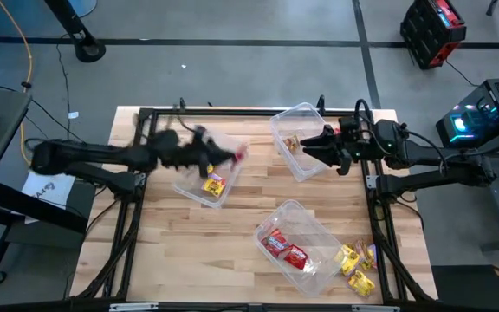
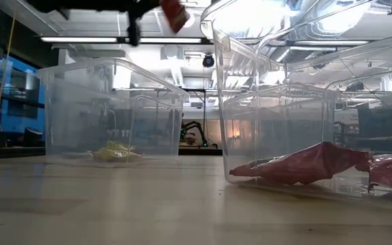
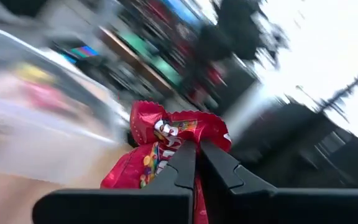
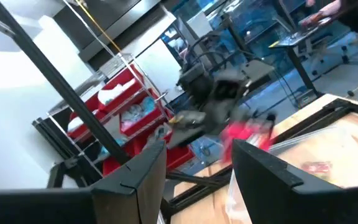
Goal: Sort candy
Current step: Put the red candy into the bottom right transparent bin, then put the brown candy into the top right transparent bin
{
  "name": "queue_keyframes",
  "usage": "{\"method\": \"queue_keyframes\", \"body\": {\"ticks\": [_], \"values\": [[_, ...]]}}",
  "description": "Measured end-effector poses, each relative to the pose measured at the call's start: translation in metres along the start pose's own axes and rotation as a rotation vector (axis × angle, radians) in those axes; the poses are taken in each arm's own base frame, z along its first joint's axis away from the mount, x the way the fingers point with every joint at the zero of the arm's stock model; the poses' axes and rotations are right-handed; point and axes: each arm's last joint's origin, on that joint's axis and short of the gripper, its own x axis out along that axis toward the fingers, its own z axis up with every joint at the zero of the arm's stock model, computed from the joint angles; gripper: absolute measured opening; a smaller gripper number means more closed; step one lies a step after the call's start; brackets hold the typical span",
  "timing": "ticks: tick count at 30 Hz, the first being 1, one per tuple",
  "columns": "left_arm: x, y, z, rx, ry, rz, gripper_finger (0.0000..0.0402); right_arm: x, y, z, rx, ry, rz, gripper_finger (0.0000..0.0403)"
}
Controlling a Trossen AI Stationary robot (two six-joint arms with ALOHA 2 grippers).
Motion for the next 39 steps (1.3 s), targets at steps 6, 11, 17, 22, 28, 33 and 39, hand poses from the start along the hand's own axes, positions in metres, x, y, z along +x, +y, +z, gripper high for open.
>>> {"method": "queue_keyframes", "body": {"ticks": [6, 11, 17, 22, 28, 33, 39], "values": [[0.074, -0.029, -0.017, 0.078, 0.293, -0.272, 0.0000, 0.000, -0.001, 0.001, 0.004, -0.039, -0.048, 0.0177], [0.131, -0.044, -0.023, 0.176, 0.542, -0.521, 0.0000, 0.000, -0.001, 0.002, 0.025, -0.045, -0.053, 0.0177], [0.165, -0.051, -0.042, 0.168, 0.773, -0.569, 0.0009, 0.000, -0.001, 0.001, 0.031, -0.041, -0.054, 0.0177], [0.171, -0.058, -0.046, 0.164, 0.849, -0.572, 0.0060, 0.000, -0.001, 0.000, 0.027, -0.026, -0.039, 0.0177], [0.168, -0.065, -0.031, 0.176, 0.855, -0.565, 0.0141, 0.000, -0.001, 0.000, 0.024, -0.010, -0.022, 0.0177], [0.141, -0.053, 0.000, 0.124, 0.980, -0.459, 0.0173, 0.000, 0.000, 0.000, 0.024, 0.002, -0.007, 0.0177], [0.076, -0.043, 0.052, 0.369, 0.965, 0.026, 0.0171, 0.000, 0.000, -0.001, 0.005, 0.009, 0.002, 0.0177]]}}
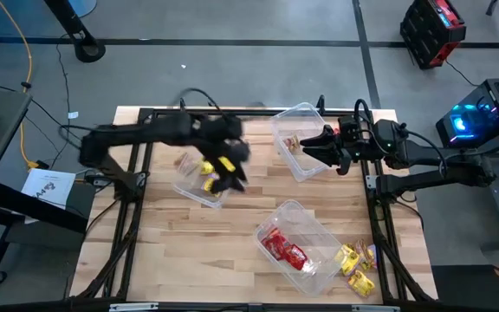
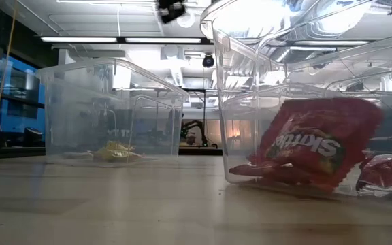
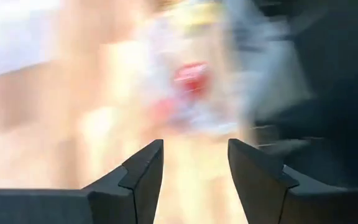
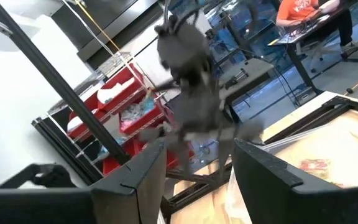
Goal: Sort candy
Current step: Put the brown candy into the top right transparent bin
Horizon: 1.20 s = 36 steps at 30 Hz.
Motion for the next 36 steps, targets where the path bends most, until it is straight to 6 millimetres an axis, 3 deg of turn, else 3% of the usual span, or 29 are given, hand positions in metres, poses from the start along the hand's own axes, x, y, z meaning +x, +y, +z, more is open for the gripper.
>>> {"method": "queue_keyframes", "body": {"ticks": [3, 6, 9, 12, 16, 20, 32, 36], "values": [[-0.043, 0.005, -0.014, -0.040, -0.042, 0.336, 0.0170, 0.000, 0.000, 0.000, 0.000, 0.000, -0.002, 0.0177], [-0.079, 0.016, -0.041, -0.169, -0.115, 0.660, 0.0170, 0.000, -0.001, 0.001, -0.001, -0.001, -0.004, 0.0177], [-0.105, 0.031, -0.081, -0.387, -0.182, 0.901, 0.0170, 0.000, -0.001, 0.000, -0.008, 0.003, -0.001, 0.0177], [-0.114, 0.046, -0.130, -0.639, -0.232, 0.999, 0.0170, 0.000, -0.001, 0.000, -0.008, 0.008, 0.001, 0.0177], [-0.104, 0.061, -0.187, -0.910, -0.246, 1.053, 0.0170, 0.000, -0.001, 0.000, -0.028, 0.010, 0.000, 0.0177], [-0.084, 0.076, -0.223, -1.097, -0.240, 1.094, 0.0170, 0.000, -0.001, 0.000, -0.029, 0.006, -0.006, 0.0177], [-0.015, 0.135, -0.274, -1.358, -0.110, 1.080, 0.0170, -0.001, -0.004, 0.002, -0.027, -0.007, -0.024, 0.0177], [0.004, 0.149, -0.283, -1.404, -0.066, 0.990, 0.0170, -0.001, -0.004, 0.002, -0.027, -0.007, -0.024, 0.0177]]}}
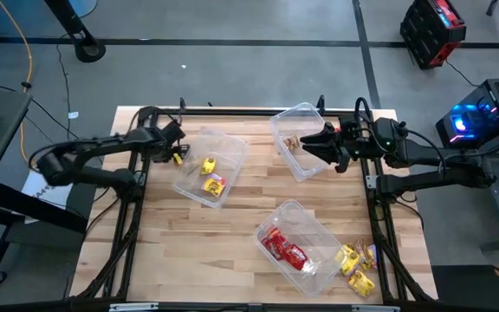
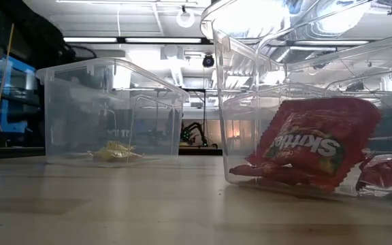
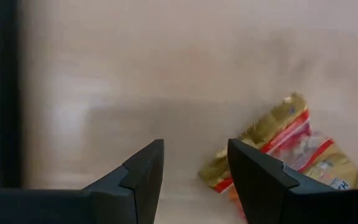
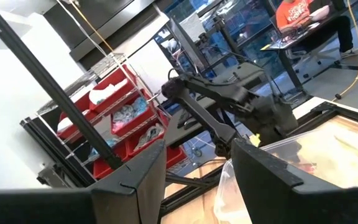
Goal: Sort candy
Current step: Put the brown candy into the top right transparent bin
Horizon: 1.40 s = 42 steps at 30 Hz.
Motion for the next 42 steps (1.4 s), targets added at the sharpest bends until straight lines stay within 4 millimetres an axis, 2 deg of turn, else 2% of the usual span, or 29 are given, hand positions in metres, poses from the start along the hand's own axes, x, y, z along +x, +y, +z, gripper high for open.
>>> {"method": "queue_keyframes", "body": {"ticks": [4, 7, 10, 13, 14, 19, 25, 28, 33, 42], "values": [[0.014, -0.004, -0.002, 0.022, 0.042, -0.039, 0.0170, 0.000, 0.000, 0.000, 0.000, 0.000, 0.000, 0.0177], [0.017, -0.007, -0.001, 0.048, 0.031, -0.045, 0.0162, 0.000, 0.000, 0.000, 0.000, 0.004, -0.003, 0.0177], [0.017, -0.007, -0.001, 0.083, 0.030, -0.046, 0.0117, 0.000, -0.001, -0.001, 0.000, 0.009, -0.007, 0.0177], [0.015, -0.007, -0.001, 0.086, 0.023, -0.073, 0.0034, 0.000, -0.001, -0.001, -0.001, 0.014, -0.011, 0.0177], [0.014, -0.008, -0.001, 0.089, 0.023, -0.093, 0.0017, 0.000, -0.001, -0.001, -0.002, 0.014, -0.011, 0.0177], [0.003, -0.005, -0.004, 0.116, 0.050, -0.169, 0.0002, 0.000, -0.001, -0.002, -0.002, 0.018, -0.015, 0.0177], [-0.031, -0.004, 0.004, 0.194, -0.105, -0.307, 0.0001, 0.000, -0.001, -0.002, 0.001, 0.018, -0.015, 0.0177], [-0.039, -0.002, 0.003, 0.237, -0.127, -0.358, 0.0002, 0.000, -0.001, -0.002, 0.002, 0.019, -0.016, 0.0177], [-0.032, 0.000, -0.006, 0.335, -0.023, -0.300, 0.0026, 0.000, -0.002, -0.002, 0.003, 0.024, -0.019, 0.0177], [-0.006, -0.022, -0.009, 0.384, 0.031, -0.279, 0.0138, 0.000, -0.002, -0.002, -0.004, 0.024, -0.019, 0.0177]]}}
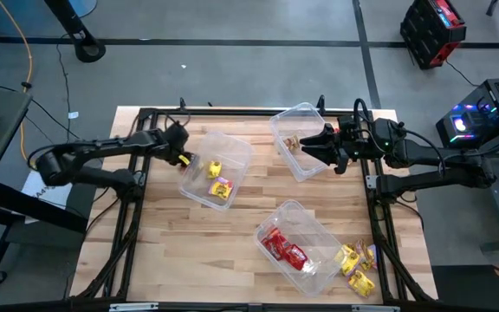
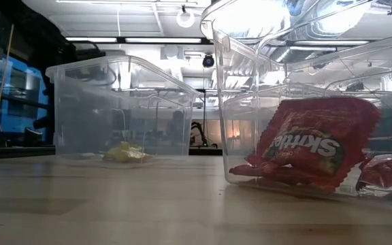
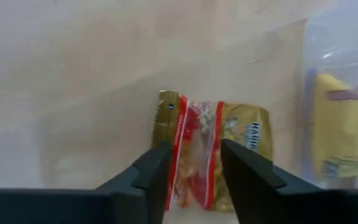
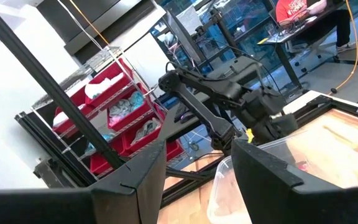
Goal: Sort candy
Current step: Put the brown candy into the top right transparent bin
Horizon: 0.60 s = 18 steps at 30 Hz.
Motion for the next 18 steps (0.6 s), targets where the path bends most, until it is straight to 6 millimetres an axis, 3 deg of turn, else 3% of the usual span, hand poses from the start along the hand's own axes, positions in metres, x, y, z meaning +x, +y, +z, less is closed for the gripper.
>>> {"method": "queue_keyframes", "body": {"ticks": [4, 7, 9, 13, 18], "values": [[0.018, -0.003, -0.001, 0.016, 0.058, 0.068, 0.0174, 0.000, 0.000, 0.000, -0.001, 0.000, 0.000, 0.0177], [0.028, -0.006, -0.001, 0.021, 0.071, 0.118, 0.0176, 0.000, 0.000, 0.000, -0.001, 0.000, 0.000, 0.0177], [0.030, -0.008, -0.003, 0.043, 0.065, 0.147, 0.0149, 0.000, 0.000, 0.000, -0.001, 0.000, 0.000, 0.0177], [0.020, -0.008, -0.007, 0.062, 0.024, 0.160, 0.0028, 0.000, 0.000, 0.000, 0.008, 0.000, 0.001, 0.0177], [-0.013, -0.001, -0.004, -0.003, -0.138, 0.150, 0.0007, 0.000, 0.000, 0.000, 0.028, 0.001, 0.001, 0.0177]]}}
